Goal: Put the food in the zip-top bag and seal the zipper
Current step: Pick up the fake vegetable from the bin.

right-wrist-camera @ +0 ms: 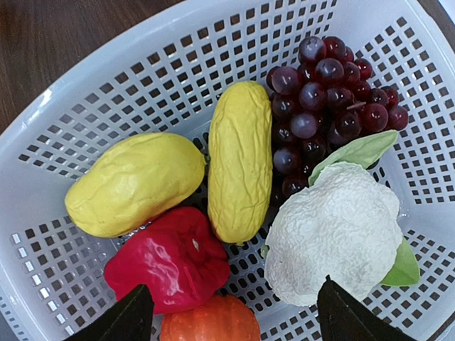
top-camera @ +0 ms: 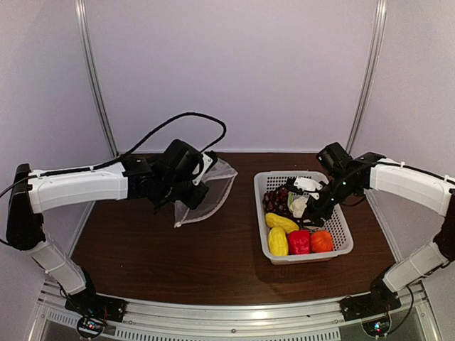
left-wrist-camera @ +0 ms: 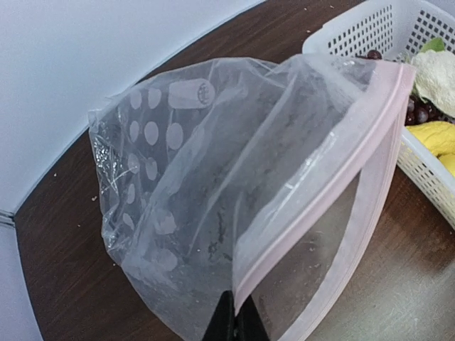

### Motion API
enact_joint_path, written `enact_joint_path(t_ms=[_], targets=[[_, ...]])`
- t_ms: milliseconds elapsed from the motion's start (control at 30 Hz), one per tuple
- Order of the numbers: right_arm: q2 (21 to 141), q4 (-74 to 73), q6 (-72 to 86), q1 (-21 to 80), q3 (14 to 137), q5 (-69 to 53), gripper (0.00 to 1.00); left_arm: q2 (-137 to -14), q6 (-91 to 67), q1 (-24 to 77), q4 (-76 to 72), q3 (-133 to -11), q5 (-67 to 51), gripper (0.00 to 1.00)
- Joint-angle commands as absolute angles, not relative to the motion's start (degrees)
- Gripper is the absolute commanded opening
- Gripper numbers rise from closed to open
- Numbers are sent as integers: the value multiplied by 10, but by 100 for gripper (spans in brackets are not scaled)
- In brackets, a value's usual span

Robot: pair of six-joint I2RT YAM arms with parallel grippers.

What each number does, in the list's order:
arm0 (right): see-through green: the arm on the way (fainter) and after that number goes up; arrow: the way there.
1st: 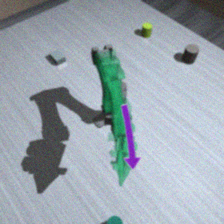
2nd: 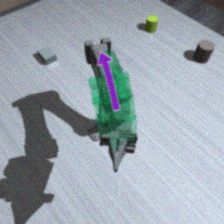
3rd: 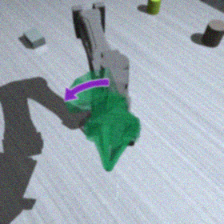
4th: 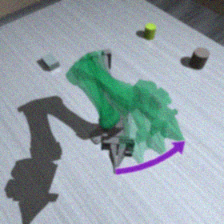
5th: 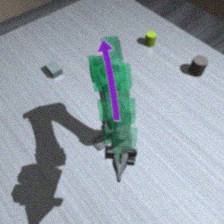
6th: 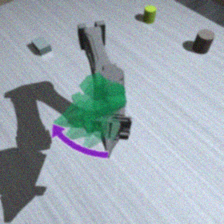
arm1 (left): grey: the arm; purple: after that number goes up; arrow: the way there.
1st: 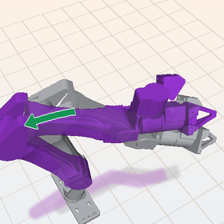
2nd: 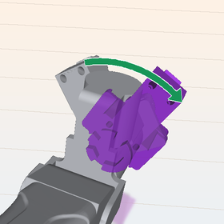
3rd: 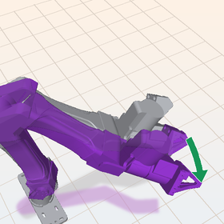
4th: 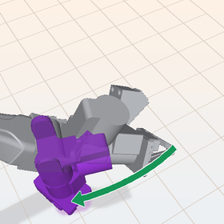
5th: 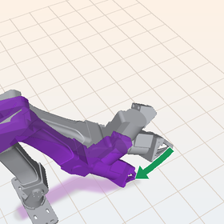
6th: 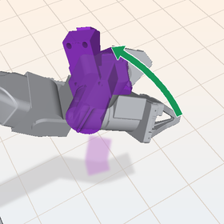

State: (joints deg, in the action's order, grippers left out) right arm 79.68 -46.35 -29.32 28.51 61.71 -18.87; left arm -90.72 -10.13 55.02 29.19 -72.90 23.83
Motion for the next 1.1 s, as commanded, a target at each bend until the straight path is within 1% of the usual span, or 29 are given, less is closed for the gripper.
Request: enact_joint_path(t_ms=[0, 100, 300, 400, 533, 633, 700, 767, 833, 1067], targets=[[807, -473, -321, 284, 611, -158, 80, -848, -155, 480, 186, -668, 128, 0], [797, -472, -336, 283, 594, -166, 79, -819, -169, 465, 133, -620, 118, 0], [794, -453, -355, 282, 563, -208, 80, -832, -152, 465, 99, -606, 75, 0], [821, -444, -356, 281, 586, -223, 80, -846, -153, 465, 80, -601, 82, 0], [847, -442, -345, 273, 630, -235, 79, -883, -179, 458, 116, -654, 96, 0], [843, -446, -335, 270, 638, -226, 79, -885, -204, 439, 110, -645, 94, 0], [831, -455, -337, 269, 635, -210, 79, -865, -243, 411, 127, -639, 59, 0], [825, -459, -334, 269, 632, -184, 79, -838, -256, 388, 100, -613, 7, 0], [825, -465, -333, 267, 628, -175, 79, -818, -270, 379, 75, -585, 1, 0], [829, -504, -341, 267, 594, -216, 78, -852, -275, 345, 102, -616, -82, 0]])
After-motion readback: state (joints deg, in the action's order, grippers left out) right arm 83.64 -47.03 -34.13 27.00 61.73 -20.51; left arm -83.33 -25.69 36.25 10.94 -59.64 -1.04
